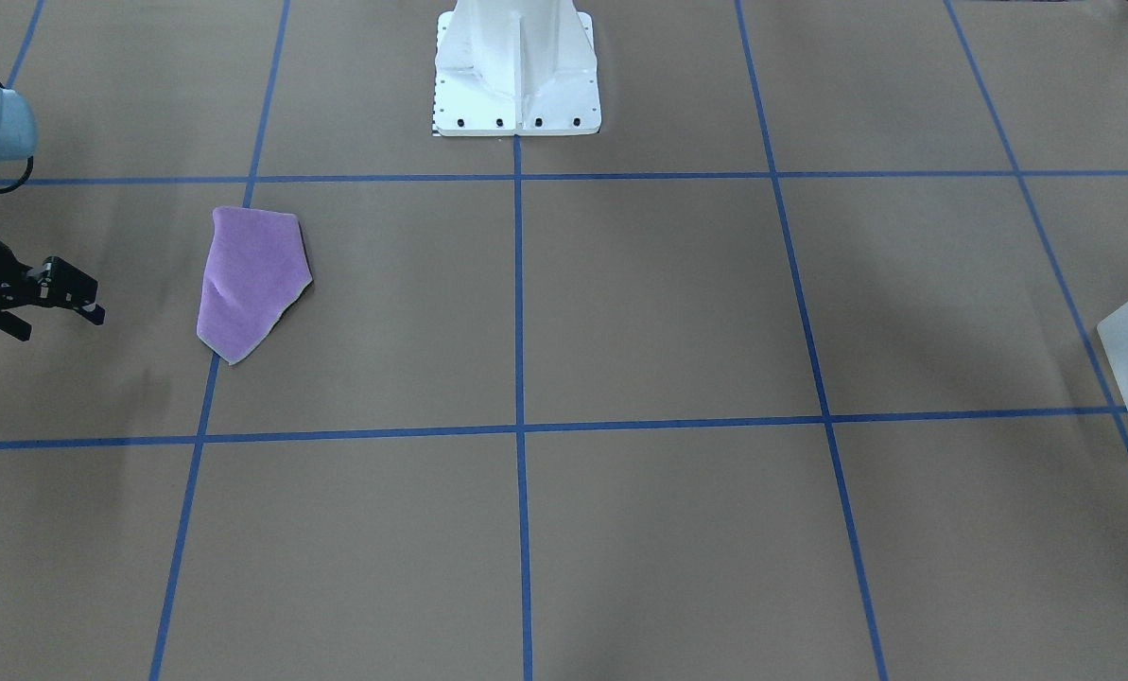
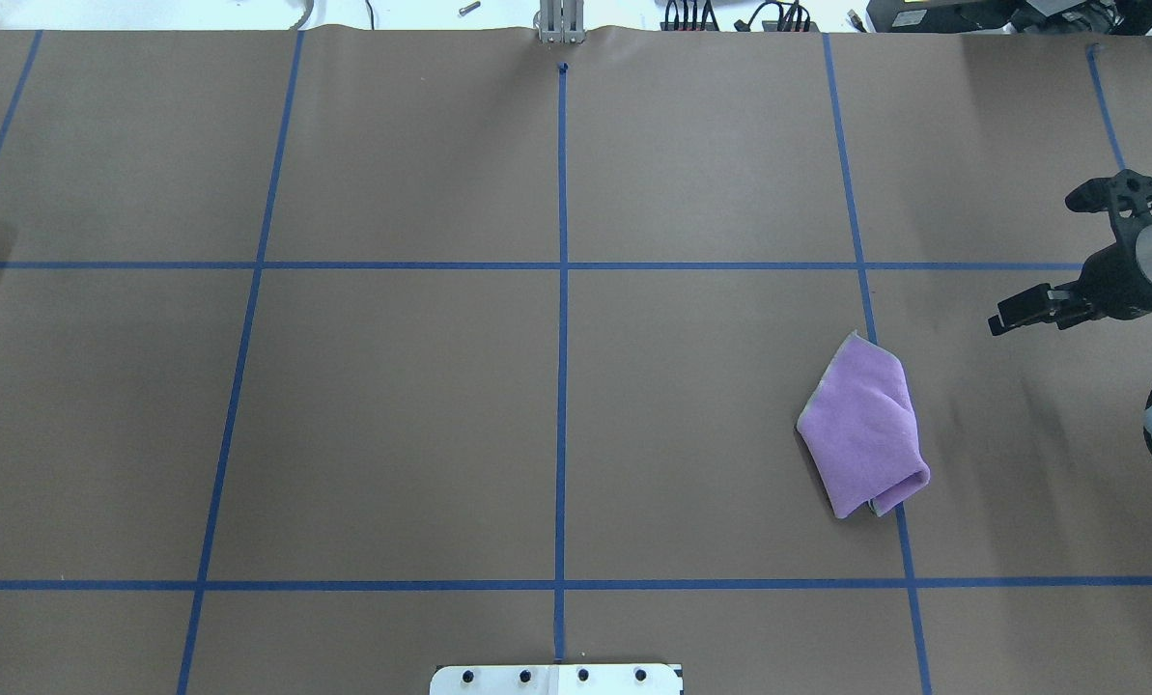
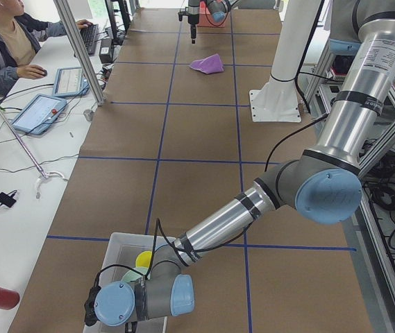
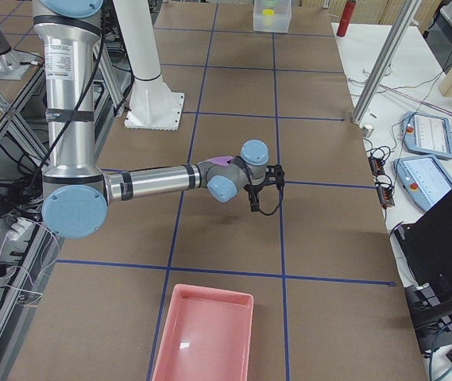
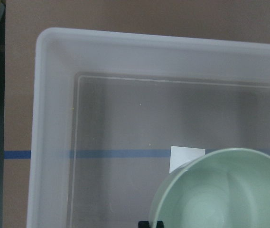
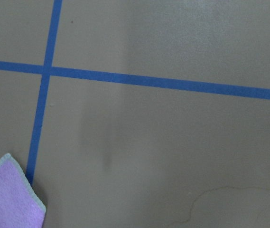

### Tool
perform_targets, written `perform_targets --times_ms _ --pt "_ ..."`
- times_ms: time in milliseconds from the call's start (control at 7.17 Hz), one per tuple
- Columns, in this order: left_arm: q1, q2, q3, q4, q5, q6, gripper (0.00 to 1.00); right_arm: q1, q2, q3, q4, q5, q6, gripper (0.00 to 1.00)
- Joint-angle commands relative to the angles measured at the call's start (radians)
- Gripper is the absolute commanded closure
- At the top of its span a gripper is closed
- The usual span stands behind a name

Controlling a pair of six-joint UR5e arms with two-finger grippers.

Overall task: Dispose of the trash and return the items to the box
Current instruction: 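Carry the green bowl into the clear bin with the left gripper while the right hovers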

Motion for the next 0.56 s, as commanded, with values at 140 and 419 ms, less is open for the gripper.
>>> perform_targets --times_ms 140,419 --pt "0.003 -0.029 0.022 -0.080 0.159 -0.337 1.00 -0.002 0.000 -0.001 0.001 0.000 0.000 0.00" --pt "0.008 -0.030 0.055 -0.129 0.178 -0.378 1.00 -0.003 0.002 0.002 0.001 0.000 0.000 0.00"
